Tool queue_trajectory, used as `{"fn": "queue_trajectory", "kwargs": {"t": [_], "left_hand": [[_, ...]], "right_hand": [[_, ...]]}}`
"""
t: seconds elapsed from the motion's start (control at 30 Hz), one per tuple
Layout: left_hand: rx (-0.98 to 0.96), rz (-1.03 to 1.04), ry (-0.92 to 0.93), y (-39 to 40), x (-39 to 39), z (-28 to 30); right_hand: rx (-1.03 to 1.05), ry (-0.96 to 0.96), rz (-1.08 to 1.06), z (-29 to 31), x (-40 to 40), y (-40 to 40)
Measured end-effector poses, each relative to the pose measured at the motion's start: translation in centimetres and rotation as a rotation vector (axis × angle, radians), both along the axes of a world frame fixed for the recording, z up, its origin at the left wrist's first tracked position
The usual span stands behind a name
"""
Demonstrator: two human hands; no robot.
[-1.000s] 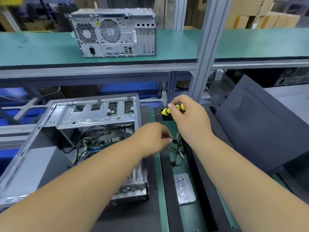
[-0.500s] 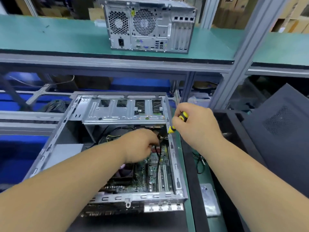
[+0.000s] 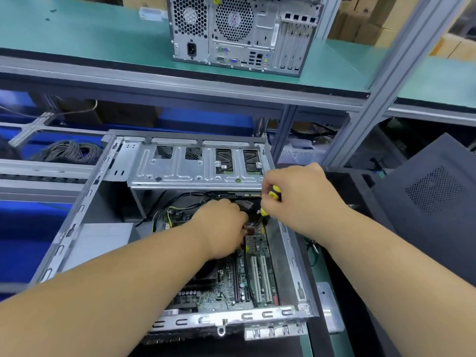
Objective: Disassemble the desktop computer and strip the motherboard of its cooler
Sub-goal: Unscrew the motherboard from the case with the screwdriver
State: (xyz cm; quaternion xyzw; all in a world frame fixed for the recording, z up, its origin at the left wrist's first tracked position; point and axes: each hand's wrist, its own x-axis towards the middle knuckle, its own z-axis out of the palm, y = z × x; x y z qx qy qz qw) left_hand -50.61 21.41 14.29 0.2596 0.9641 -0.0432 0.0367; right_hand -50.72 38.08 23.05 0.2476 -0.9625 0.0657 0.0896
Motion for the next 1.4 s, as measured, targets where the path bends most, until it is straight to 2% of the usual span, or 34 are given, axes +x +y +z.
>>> {"fn": "queue_trajectory", "kwargs": {"t": [0.13, 0.23, 0.33, 0.5, 1.03, 1.17, 1.4], "left_hand": [[-0.036, 0.109, 0.017, -0.5, -0.2, 0.4], [-0.106, -0.024, 0.022, -0.7, 0.0, 0.2], [-0.098, -0.109, -0.054, -0.7, -0.2, -0.5], [-0.019, -0.14, -0.19, -1.1, -0.8, -1.7], [0.034, -0.082, -0.269, -1.1, -0.9, -1.9], [0.041, -0.069, -0.27, -1.1, -0.8, -1.9], [0.038, -0.061, -0.29, -1.1, -0.8, -1.6]], "right_hand": [[0.319, -0.059, 0.133, -1.6, -0.8, -0.8], [0.474, -0.067, 0.193, -2.5, -0.9, -1.2], [0.577, -0.031, 0.199, -2.7, -0.8, -1.5], [0.671, -0.004, 0.165, -2.5, -1.2, -1.8], [0.718, -0.091, 0.095, -2.9, -1.7, -2.1], [0.851, -0.084, 0.127, -2.5, -1.5, -2.9], [1.13, -0.079, 0.316, -2.6, -1.0, -3.5]]}}
